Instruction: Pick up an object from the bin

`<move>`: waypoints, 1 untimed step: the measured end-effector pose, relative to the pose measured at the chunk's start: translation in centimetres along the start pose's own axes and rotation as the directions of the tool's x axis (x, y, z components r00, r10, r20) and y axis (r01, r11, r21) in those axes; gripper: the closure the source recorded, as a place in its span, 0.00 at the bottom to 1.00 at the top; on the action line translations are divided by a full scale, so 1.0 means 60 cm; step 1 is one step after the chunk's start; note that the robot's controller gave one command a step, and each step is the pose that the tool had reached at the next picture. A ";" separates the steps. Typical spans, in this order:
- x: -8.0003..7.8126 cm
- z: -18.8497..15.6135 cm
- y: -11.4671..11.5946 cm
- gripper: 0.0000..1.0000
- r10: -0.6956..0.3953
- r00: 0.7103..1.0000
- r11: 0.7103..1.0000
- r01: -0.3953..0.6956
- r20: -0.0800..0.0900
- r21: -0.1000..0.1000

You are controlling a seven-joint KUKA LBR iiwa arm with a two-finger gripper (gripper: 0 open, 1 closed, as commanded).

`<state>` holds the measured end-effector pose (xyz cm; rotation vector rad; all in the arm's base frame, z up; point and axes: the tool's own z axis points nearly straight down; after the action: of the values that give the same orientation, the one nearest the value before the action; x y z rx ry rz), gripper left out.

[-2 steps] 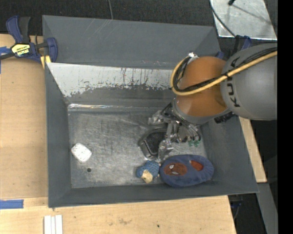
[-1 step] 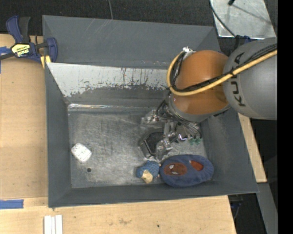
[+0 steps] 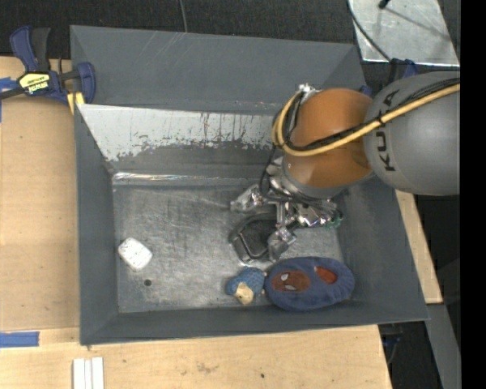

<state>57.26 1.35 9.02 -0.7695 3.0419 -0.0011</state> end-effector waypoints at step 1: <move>-0.001 -0.003 0.001 1.00 0.002 1.000 1.000 -0.002 0.000 -0.001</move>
Offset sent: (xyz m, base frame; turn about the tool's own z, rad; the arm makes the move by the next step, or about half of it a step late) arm 0.0000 0.0000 0.0000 0.0000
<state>57.29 1.42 9.20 -0.7667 3.0431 0.0001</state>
